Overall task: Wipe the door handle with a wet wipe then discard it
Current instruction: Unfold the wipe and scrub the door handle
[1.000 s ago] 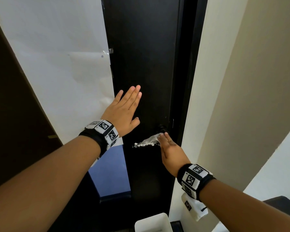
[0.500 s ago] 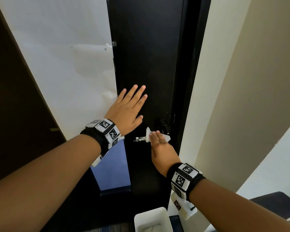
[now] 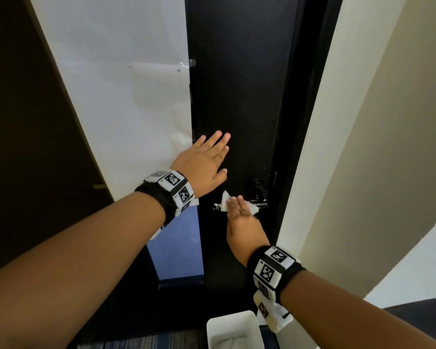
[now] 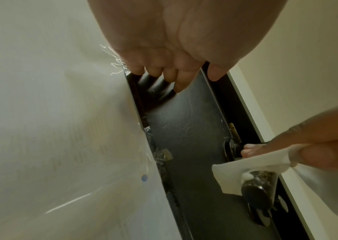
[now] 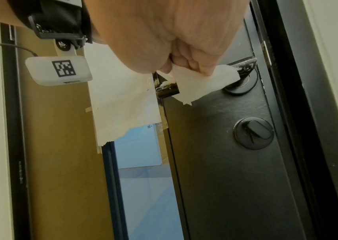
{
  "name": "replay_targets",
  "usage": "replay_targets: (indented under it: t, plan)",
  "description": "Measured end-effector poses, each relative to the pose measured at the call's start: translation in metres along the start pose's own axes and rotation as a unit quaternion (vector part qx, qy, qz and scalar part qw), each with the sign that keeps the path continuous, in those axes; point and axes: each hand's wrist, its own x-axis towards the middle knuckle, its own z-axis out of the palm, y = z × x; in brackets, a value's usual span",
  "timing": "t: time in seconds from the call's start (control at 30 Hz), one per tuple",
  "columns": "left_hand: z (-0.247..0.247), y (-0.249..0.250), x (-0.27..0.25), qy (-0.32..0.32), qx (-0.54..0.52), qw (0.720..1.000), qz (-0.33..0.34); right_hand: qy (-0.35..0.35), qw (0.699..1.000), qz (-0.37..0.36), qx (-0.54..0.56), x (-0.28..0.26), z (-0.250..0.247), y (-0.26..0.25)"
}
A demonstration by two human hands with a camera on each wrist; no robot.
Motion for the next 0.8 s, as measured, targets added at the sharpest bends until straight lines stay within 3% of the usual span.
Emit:
replay_targets:
  t: [0.8]
  plan:
    - [0.002,0.0,0.0,0.0,-0.01,1.0,-0.005,0.022,0.999,-0.02,0.012,0.002,0.01,-0.012]
